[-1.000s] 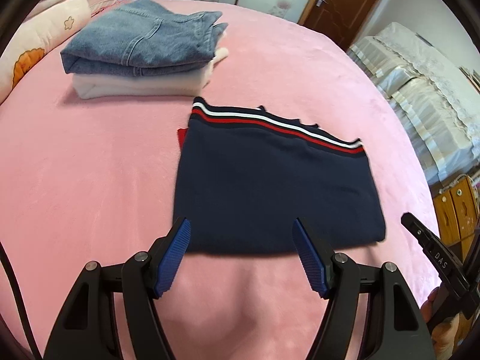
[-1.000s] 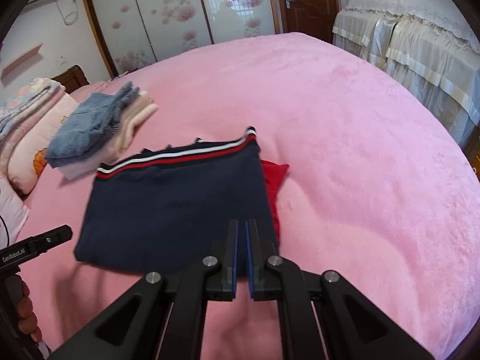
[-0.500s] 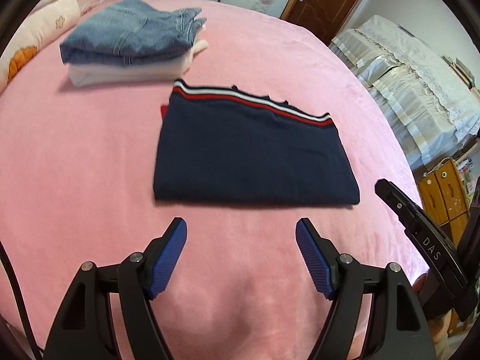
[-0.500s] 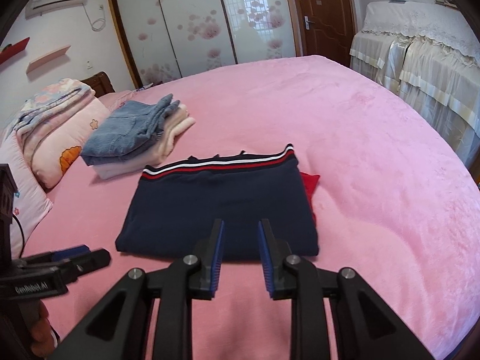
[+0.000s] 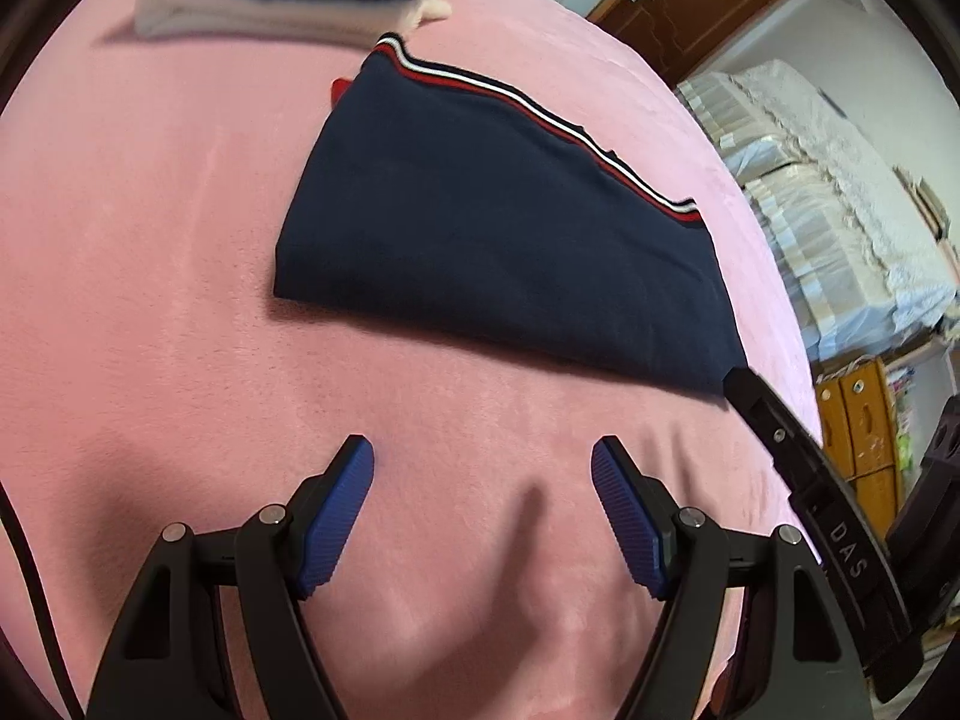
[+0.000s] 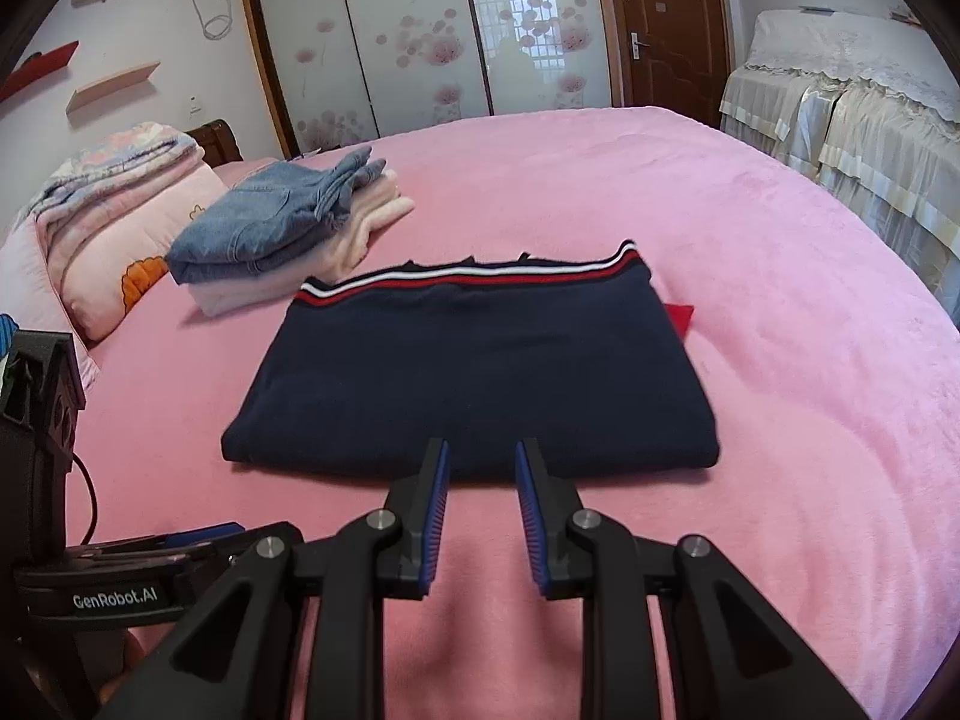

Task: Fold large clothes

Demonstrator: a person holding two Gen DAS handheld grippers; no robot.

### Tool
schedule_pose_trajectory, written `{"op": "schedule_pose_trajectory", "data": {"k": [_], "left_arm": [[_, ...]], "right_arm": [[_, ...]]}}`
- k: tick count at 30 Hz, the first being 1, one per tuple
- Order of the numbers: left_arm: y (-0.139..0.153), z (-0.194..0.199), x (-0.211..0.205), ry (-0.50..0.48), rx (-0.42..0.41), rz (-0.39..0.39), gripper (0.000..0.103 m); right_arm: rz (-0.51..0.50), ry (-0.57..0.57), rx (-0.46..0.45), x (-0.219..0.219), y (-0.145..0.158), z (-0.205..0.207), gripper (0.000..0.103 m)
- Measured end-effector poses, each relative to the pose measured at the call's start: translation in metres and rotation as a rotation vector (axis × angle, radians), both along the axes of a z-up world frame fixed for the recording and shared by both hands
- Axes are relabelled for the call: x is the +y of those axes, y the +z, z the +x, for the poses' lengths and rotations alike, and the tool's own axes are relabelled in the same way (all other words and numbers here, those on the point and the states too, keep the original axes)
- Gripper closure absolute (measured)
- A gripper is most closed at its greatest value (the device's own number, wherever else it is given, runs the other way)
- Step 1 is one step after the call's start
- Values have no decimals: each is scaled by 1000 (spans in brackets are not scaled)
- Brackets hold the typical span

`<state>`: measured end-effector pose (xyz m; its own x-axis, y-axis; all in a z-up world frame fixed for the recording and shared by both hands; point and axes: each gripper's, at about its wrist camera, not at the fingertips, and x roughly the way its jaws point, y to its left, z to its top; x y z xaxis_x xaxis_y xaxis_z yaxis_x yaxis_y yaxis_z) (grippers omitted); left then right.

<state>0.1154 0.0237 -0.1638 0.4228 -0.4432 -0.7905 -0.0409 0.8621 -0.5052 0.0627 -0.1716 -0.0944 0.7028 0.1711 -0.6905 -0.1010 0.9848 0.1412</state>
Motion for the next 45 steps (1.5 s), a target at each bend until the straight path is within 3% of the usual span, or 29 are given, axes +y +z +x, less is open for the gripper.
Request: {"op": "schedule_pose_trajectory", "data": {"k": [18,25,27,32,34,38,45], "left_arm": [[-26,60,17,105,-135,-181,29],[-23,81,7,120,-159,-185,29],[-20,84,6,137,-173,-192,38],[-12,80,15,187,-198,-155,80],[-9,79,15,191,-206,-147,88],[5,78,0,163,-237,-45,91],[59,77,-57,18,-376,57,92]], "right_arm": [[5,19,7,13,-21,33,80],[-3,28,-5,16,-23,44,80],[-18,35,-14,19,-22,48,80],[-65,61,-16,29,-25,57,87],[-88,77,16,33,-35,63,89],[-35,87,86,26,-55,73,90],[37,87,96,16,-59,72,91]]}}
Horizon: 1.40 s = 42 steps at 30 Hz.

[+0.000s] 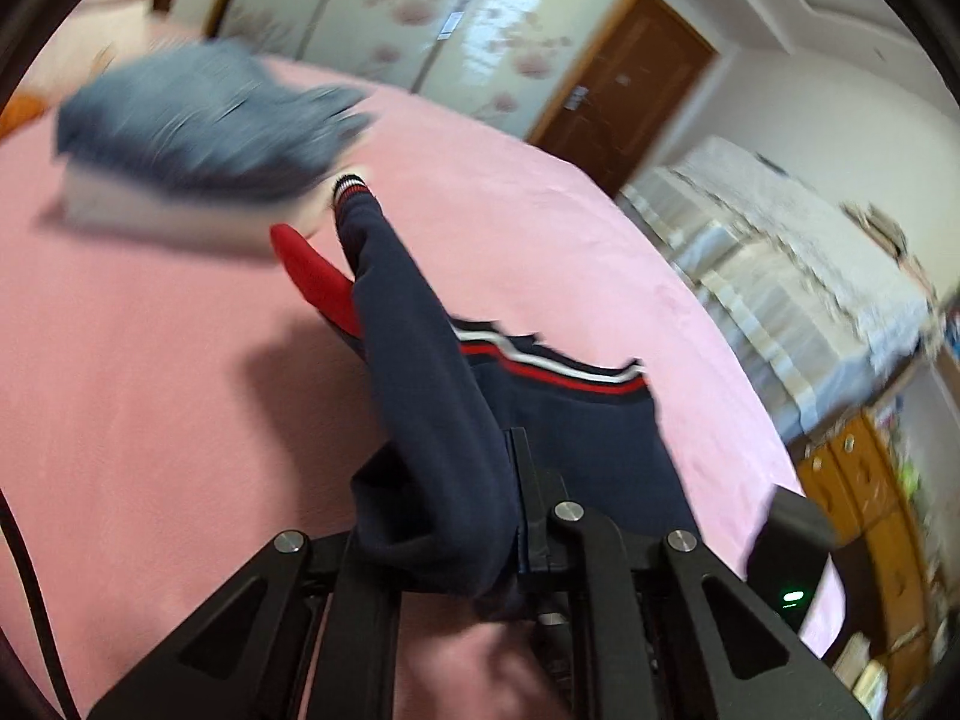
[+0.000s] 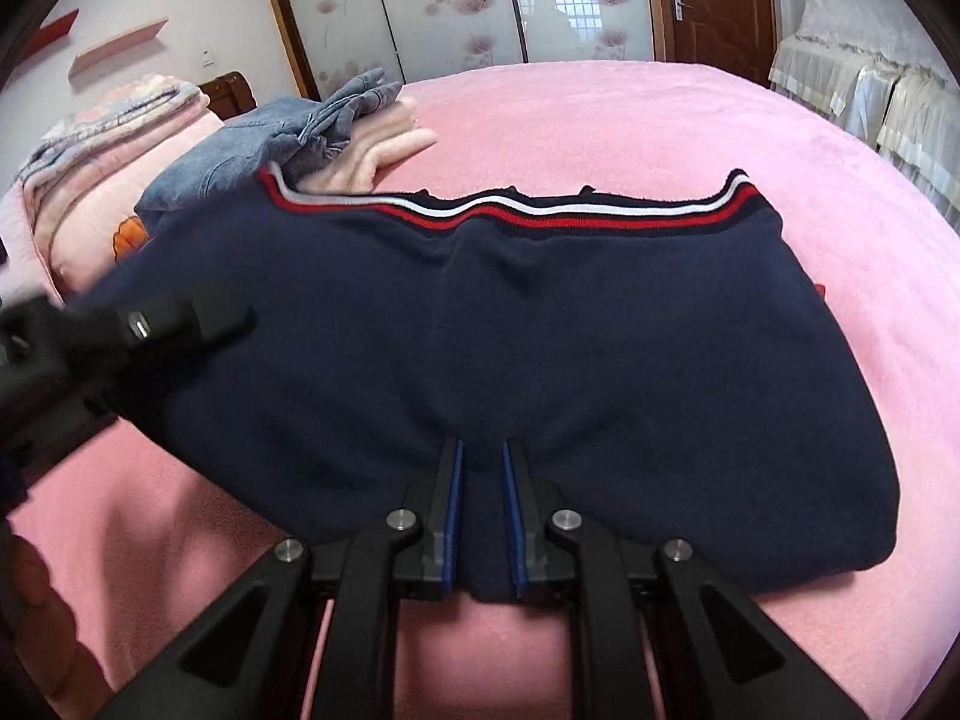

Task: Fold large clothes
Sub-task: 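Fold the jacket edge over the middle with the right tool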

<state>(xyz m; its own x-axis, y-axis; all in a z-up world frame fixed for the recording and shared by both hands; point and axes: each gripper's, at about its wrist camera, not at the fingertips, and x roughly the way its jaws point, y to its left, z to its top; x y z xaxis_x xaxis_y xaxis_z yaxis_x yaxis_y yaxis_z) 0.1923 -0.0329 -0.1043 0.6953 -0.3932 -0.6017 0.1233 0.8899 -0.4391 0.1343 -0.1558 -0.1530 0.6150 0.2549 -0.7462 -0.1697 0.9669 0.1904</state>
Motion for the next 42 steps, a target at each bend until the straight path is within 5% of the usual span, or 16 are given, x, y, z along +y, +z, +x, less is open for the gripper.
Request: {"op": "schedule_pose_trajectory", "data": {"k": [11,17,21,26,33,35,37,39,42], "left_arm": [[28,11,-87,-186,-16,183,92],[-20,17,-163,-296,105,526,90],[-31,2,-189,-326,42,673,82],[-16,0,-174,-355,97,506,45],[28,-25,-102,-298,151,135,35],[32,-32,-79,-223,151,122,33],[30,-35,-58,-153,158,133,33],[25,-35,-42,-104,176,141,33],[12,-28,-21,-54,234,141,33]], "right_arm": [[189,-40,23,-58,17,-29,91],[142,-115,43,-98,25,-65,91],[91,-165,47,-117,24,-79,91],[85,-205,32,-128,33,-84,90],[136,-194,-29,-142,66,-73,90],[150,-170,-45,-142,77,-59,89],[148,-141,-64,-133,85,-49,76],[117,-121,-68,-117,89,-39,47],[97,-100,-44,-105,87,-24,45]]}}
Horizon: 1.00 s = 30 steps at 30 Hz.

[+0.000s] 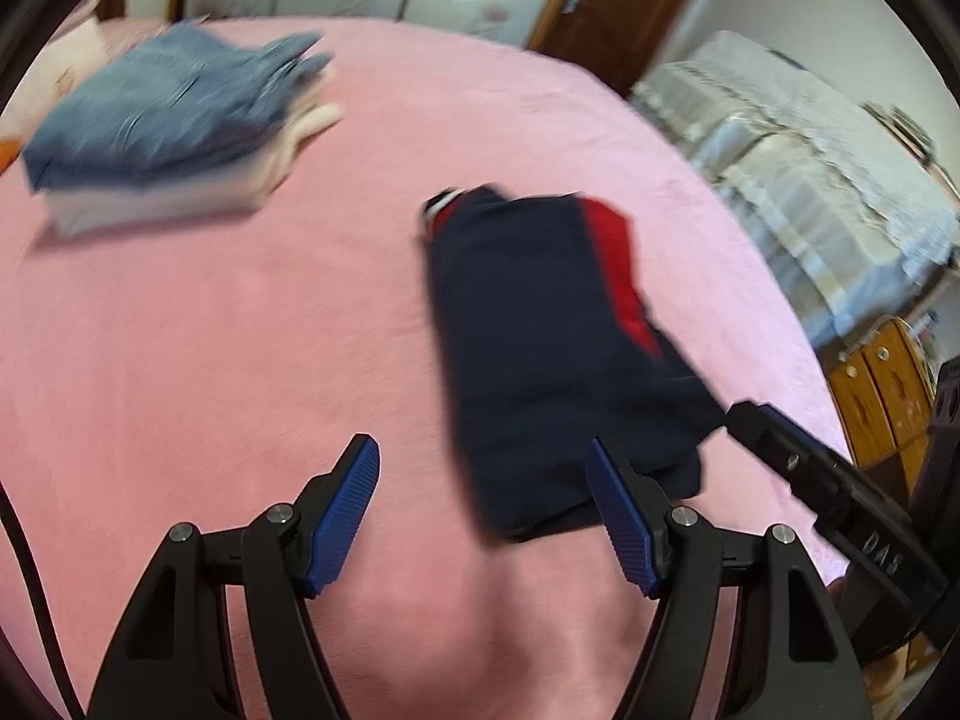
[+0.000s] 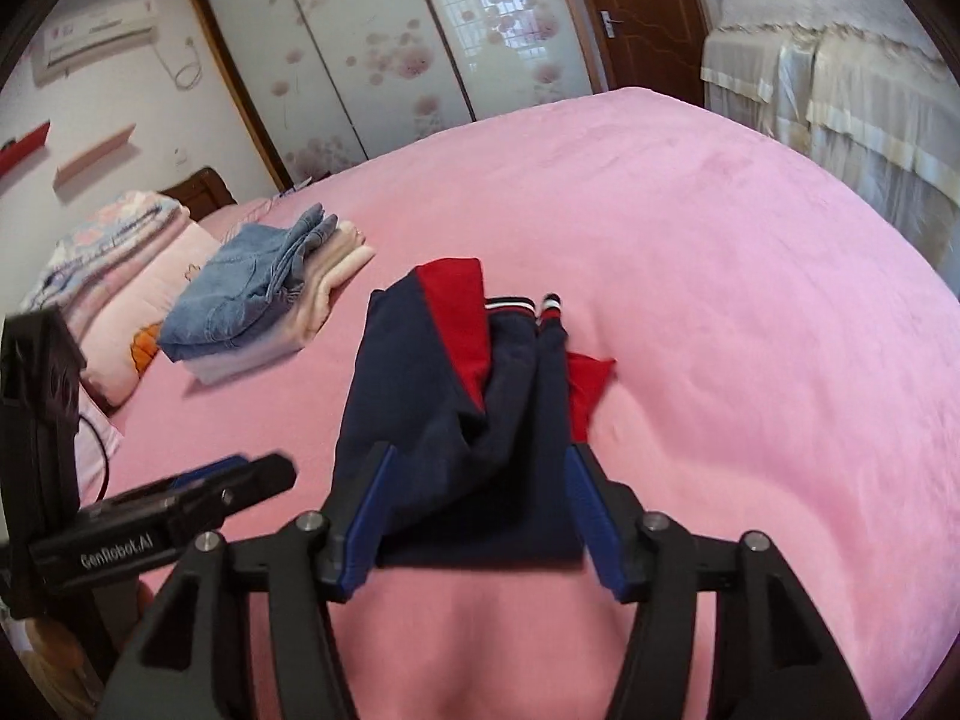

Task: Fold large clothes

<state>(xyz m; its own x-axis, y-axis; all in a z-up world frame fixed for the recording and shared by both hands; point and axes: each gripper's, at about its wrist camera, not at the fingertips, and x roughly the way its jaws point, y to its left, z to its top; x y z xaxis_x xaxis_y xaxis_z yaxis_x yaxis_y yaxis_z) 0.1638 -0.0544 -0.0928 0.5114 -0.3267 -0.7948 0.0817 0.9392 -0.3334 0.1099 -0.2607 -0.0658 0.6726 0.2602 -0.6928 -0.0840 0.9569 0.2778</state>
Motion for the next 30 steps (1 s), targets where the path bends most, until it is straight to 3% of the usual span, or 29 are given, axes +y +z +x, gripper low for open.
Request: {"op": "schedule_pose_trajectory", "data": {"k": [7,10,11,15,20,26,30], "left_arm": [[-9,5,-1,-4,5,12,33],[-11,13,-8,-25,-2,31,33],[-12,16,-11,-32,-4,37,33],[-10,24,-23,-51,-8,49,33],[-7,31,-39,-78,-41,46,33],[-49,49,-63,-114,65,71,39],[-43,46,-57,-97,59,52,39]], "right_arm": [[-62,12,102,13,-16,40,46],[-67,33,163,15,-24,53,65],[-61,43,189,15,-27,56,77],[-46,69,166,11,-23,51,86],[27,4,62,-17,-3,19,86],[128,-71,231,-53,-76,26,84],[134,-96,214,-57,-71,20,71]]}}
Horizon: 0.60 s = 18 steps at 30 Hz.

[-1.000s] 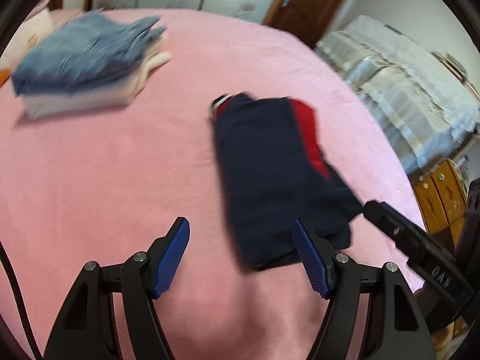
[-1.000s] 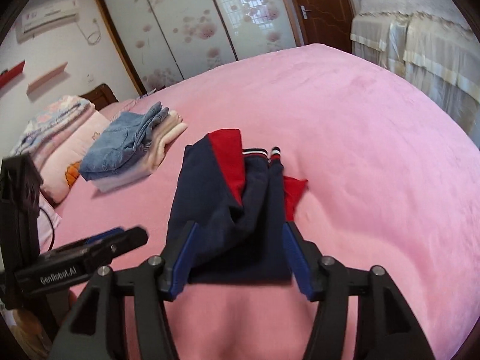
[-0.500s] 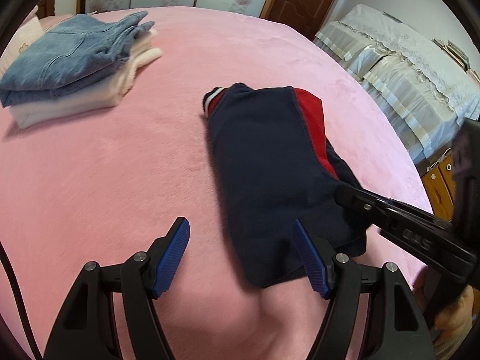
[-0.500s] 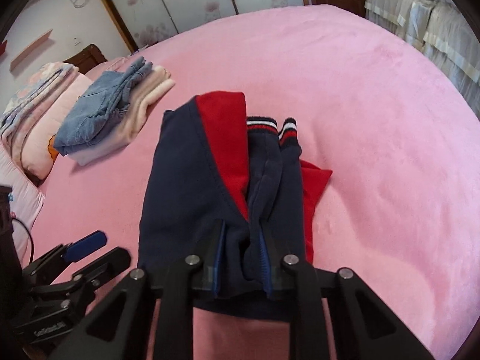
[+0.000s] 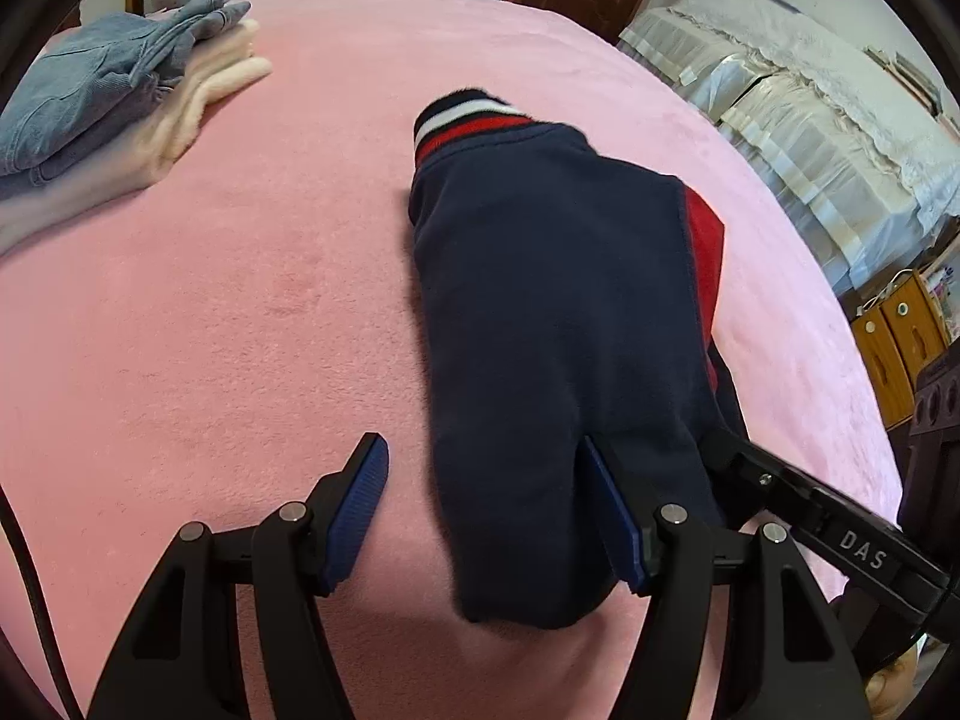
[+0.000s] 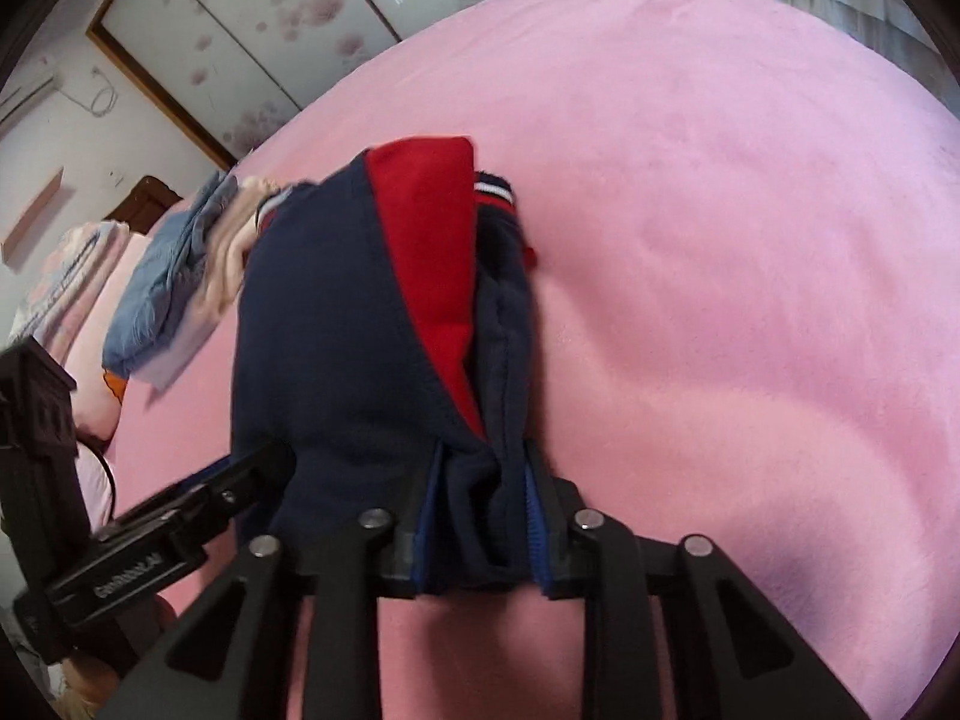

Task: Fold large clothes

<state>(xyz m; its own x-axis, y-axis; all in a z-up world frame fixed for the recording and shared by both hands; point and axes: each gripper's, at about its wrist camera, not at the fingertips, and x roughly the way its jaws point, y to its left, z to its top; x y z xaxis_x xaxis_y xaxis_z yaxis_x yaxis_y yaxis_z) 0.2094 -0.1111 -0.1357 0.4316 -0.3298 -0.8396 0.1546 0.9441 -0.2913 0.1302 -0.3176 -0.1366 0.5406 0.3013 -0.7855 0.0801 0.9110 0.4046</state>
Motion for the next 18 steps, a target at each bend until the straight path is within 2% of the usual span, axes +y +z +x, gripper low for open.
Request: {"op": "schedule_pose_trajectory", "data": {"k": [3,6,11,14,18], "left_arm": [[13,-3,7,3,-6,8,39],[33,-5,12,7,-56,-2,39],[58,19,10,19,-111,9,39],[59,43,4,26,-116,3,39],[41,75,-9,27,-83,34,41]], "right_arm": [[-56,19,-36,5,21,-4,67],[-105,30,-117,10,51,-6,67],[-135,83,-247,26,86,11,67],[-145,111,-274,39,89,35,68],[-142,117,-217,45,70,75,80]]}}
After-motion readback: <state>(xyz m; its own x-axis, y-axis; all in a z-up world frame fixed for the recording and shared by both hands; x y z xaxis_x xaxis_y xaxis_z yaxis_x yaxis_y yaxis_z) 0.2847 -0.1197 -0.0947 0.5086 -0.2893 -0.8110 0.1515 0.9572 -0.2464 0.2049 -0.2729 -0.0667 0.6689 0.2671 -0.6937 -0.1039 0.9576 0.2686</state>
